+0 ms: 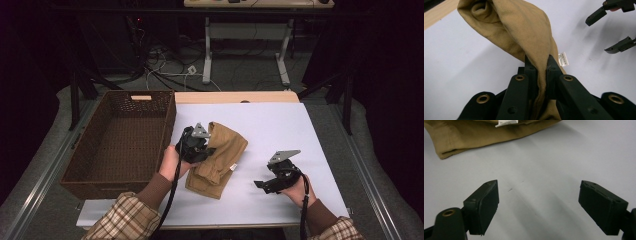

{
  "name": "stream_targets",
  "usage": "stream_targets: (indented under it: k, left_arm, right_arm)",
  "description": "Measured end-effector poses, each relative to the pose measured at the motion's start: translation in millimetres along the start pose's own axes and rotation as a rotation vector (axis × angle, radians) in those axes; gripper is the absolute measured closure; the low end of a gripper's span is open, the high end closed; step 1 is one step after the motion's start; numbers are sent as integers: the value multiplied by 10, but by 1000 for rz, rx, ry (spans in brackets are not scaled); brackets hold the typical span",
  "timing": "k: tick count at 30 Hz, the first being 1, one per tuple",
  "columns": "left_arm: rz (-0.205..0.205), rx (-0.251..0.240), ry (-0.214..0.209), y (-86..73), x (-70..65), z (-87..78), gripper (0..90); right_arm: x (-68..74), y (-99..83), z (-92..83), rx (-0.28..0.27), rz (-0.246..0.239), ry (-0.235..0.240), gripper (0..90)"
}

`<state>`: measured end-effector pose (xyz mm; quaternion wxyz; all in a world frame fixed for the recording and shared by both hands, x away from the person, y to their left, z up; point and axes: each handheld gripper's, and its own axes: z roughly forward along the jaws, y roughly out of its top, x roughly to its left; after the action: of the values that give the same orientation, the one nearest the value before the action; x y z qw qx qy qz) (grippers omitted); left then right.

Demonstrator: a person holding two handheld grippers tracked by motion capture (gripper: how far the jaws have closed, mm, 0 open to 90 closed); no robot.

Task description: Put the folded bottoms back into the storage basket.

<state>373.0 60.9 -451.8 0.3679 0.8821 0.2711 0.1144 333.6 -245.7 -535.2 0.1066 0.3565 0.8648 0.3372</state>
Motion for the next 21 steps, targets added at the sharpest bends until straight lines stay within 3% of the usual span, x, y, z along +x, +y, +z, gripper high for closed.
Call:
stream_targets:
  k: [6,21]
  left_arm:
    - [17,-5,15,75,25,-100,841]
    - [123,1,38,244,183,-366,840]
  right_arm:
    - [-4,0,1,-2,0,0,162]
    - [2,-5,11,2,-1,-3,161]
